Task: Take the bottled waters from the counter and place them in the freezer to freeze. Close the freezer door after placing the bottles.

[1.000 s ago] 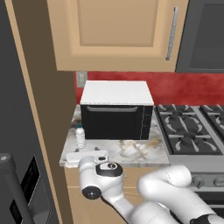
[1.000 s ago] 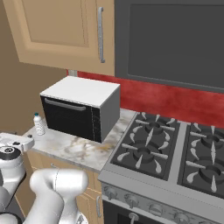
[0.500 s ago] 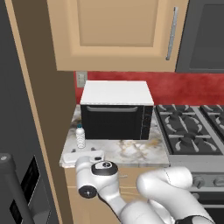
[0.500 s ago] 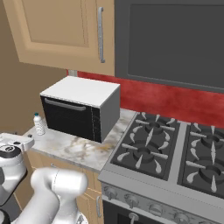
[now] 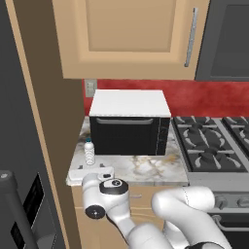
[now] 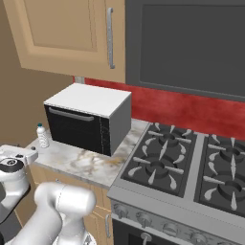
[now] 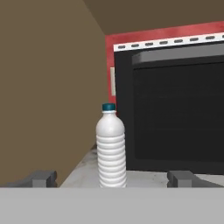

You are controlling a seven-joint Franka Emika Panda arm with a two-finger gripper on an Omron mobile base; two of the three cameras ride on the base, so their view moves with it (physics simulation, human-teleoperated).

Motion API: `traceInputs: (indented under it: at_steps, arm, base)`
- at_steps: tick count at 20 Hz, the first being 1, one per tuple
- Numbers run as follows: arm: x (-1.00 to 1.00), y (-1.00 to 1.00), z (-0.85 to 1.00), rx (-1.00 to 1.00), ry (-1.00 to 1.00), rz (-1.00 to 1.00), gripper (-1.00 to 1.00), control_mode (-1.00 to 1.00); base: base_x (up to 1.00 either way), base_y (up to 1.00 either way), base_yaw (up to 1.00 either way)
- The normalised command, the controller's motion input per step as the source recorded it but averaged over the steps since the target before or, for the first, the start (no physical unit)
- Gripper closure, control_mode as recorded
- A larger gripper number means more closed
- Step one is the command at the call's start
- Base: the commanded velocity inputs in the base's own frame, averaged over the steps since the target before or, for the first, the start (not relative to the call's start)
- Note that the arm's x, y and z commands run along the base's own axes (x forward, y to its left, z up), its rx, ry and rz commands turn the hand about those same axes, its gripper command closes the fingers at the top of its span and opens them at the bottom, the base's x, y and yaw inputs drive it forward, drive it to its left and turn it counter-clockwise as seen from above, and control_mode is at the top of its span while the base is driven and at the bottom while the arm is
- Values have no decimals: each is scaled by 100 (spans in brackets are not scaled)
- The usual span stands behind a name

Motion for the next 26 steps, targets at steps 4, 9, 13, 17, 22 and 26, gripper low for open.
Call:
traceInputs:
  at_steps: [4, 9, 13, 17, 22, 26]
  arm:
    - [6, 0, 0, 0, 0, 0, -100, -100]
    - [7, 0, 0, 0, 0, 0, -100, -100]
    - [7, 0, 0, 0, 0, 0, -100, -100]
    - [10, 0, 0, 0, 0, -1, -100, -100]
    - [13, 0, 0, 0, 0, -4, -100, -100]
    - [11, 0, 0, 0, 0, -5, -100, -100]
  base:
    - [0, 0, 0]
    - [0, 0, 0]
    - [0, 0, 0]
    - [0, 0, 0]
    - [0, 0, 0]
    - [0, 0, 0]
